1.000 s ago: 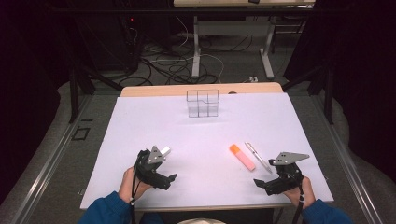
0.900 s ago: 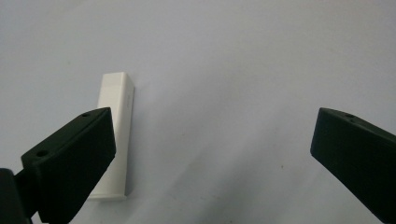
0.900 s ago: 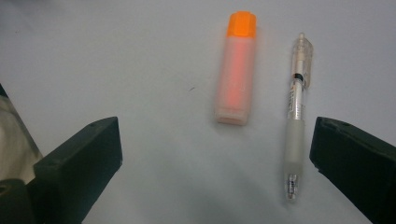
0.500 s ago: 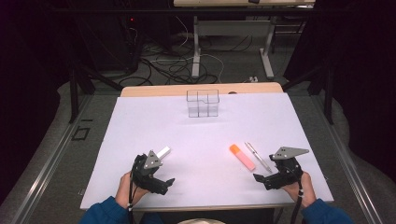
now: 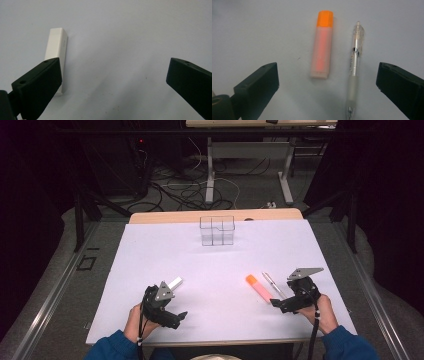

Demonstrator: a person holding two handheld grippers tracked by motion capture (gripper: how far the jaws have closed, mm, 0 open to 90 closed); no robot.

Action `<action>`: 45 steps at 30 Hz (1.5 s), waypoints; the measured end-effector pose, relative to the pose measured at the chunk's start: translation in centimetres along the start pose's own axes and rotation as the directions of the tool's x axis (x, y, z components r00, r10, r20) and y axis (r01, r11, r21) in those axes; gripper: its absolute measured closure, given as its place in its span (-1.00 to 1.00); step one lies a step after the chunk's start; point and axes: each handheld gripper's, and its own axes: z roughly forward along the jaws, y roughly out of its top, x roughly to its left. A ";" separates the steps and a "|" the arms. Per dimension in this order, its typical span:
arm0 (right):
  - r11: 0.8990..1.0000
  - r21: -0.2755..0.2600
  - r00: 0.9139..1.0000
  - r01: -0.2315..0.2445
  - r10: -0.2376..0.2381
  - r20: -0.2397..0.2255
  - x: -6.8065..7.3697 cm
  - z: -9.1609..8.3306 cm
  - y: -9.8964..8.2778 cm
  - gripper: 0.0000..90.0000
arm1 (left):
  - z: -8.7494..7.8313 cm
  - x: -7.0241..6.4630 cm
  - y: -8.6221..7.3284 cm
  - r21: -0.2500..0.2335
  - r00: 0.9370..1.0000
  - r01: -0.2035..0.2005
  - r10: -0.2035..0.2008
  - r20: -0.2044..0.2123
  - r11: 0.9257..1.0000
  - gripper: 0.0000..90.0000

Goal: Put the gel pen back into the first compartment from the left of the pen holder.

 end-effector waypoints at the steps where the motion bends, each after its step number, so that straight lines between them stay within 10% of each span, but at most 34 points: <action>1: 1.000 0.010 1.000 -0.007 0.007 0.000 -0.1 0.0 0.2 -0.92 | 0.0 0.0 0.0 -0.002 1.000 -0.001 0.001 -0.001 1.000 -1.00; 12: 0.998 0.067 1.000 -0.022 0.022 0.006 -0.7 0.7 1.9 -0.92 | 0.0 0.0 0.0 0.002 1.000 -0.006 0.006 -0.009 1.000 -1.00; 27: 0.991 0.126 0.995 -0.039 0.027 0.095 -1.0 1.9 4.2 0.01 | 0.0 0.0 0.0 0.021 1.000 -0.009 0.009 0.004 1.000 -1.00; 45: 0.946 0.324 0.985 -0.025 -0.032 0.170 -1.0 4.7 5.0 0.68 | 0.2 -0.1 0.0 0.017 1.000 -0.013 0.013 -0.008 1.000 -1.00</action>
